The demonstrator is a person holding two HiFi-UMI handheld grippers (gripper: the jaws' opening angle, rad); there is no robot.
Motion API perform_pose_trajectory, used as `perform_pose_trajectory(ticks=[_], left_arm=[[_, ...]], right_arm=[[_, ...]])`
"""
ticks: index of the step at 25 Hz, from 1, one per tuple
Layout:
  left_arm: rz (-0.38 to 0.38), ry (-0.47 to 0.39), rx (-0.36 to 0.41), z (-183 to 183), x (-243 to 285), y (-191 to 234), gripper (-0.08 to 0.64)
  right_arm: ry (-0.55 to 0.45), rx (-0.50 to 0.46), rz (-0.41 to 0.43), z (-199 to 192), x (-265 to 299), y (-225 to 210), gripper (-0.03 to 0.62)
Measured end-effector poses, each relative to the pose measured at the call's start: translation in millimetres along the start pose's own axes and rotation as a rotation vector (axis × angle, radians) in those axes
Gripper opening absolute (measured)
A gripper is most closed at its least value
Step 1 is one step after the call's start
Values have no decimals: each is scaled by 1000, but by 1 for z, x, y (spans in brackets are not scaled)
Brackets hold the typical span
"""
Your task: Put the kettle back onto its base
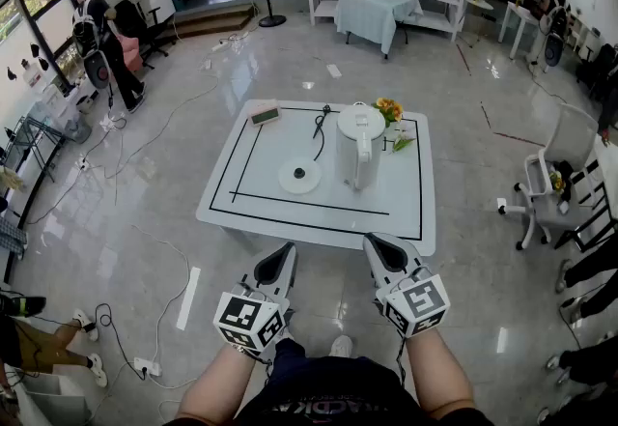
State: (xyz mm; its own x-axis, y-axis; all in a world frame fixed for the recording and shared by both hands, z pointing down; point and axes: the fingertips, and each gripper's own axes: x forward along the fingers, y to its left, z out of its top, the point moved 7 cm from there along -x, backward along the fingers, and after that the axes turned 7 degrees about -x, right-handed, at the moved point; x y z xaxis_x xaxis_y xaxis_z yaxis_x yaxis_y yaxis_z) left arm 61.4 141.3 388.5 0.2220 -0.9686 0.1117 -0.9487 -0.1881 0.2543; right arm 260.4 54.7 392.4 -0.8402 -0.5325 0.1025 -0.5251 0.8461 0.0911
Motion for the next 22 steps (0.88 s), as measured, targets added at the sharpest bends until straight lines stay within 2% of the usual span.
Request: perform_pose_trajectory(ticks=[10, 13, 14, 15, 16, 17, 18, 22], left_arm=[[9, -13, -3, 10, 6, 23, 9], [1, -13, -1, 13, 8, 35, 68], [-4, -14, 3, 14, 10, 39, 97], [-9, -13, 11, 16, 12, 43, 176], [-13, -10, 22, 17, 14, 48, 284], [-16, -5, 35, 18, 16, 52, 344], [-21, 0, 45, 20, 17, 57, 355], [-53, 4, 46, 25, 24, 79, 362]], right_arm=[[-25, -7, 7, 7, 21, 4, 2], [-50, 11, -5, 10, 32, 4, 2], [-61, 19, -8, 11, 36, 5, 28], [-69, 25, -15, 13, 41, 5, 80], [-72, 28, -29, 14, 46, 4, 158], [-70, 29, -47, 14, 51, 3, 222], [-64, 31, -64, 14, 57, 2, 249], [-46, 45, -106, 15, 79, -2, 252]])
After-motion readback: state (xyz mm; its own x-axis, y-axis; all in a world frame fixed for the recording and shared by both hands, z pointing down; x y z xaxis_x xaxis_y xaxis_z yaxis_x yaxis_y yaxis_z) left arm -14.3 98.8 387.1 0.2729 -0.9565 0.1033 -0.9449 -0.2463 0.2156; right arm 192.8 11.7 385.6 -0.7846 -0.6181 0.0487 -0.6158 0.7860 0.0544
